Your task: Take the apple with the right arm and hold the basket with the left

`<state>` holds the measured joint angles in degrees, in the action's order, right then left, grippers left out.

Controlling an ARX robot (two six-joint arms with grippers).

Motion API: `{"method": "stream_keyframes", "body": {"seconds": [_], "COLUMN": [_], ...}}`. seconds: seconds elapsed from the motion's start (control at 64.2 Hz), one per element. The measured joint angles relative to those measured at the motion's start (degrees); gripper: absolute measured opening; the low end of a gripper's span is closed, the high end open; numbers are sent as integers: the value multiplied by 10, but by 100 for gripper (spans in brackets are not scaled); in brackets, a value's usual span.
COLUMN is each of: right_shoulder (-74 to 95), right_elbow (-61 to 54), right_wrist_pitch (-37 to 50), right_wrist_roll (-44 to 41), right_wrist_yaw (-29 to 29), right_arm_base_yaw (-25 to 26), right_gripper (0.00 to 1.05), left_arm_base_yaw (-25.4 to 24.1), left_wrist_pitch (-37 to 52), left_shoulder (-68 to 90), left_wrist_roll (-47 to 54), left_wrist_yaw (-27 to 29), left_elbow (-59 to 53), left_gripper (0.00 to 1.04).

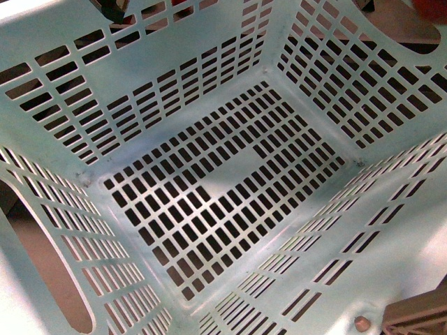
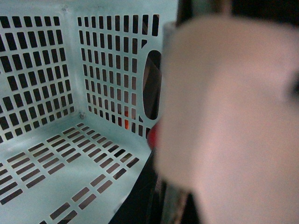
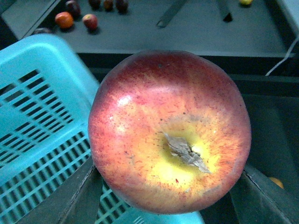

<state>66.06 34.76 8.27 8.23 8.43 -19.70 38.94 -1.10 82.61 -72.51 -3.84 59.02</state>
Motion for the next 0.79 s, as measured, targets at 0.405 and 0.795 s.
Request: {"method": "stream_keyframes", "body": {"seconds": [0.405,0.795], "right_shoulder": [-75,-243], "right_elbow": [-18,-195], "right_wrist_pitch": [-22,179], "right_wrist_roll": [27,-62], "right_wrist_yaw": [74,3], "right_arm_base_yaw": [41,106], "right_gripper": [96,57], "left_arm_base_yaw": [0,0], "left_wrist_pitch": [0,0], "left_shoulder": [0,0], "left_wrist_roll": [7,3], "left_wrist_yaw": [4,-2], "left_elbow": [0,0], "left_gripper": [7,7]}}
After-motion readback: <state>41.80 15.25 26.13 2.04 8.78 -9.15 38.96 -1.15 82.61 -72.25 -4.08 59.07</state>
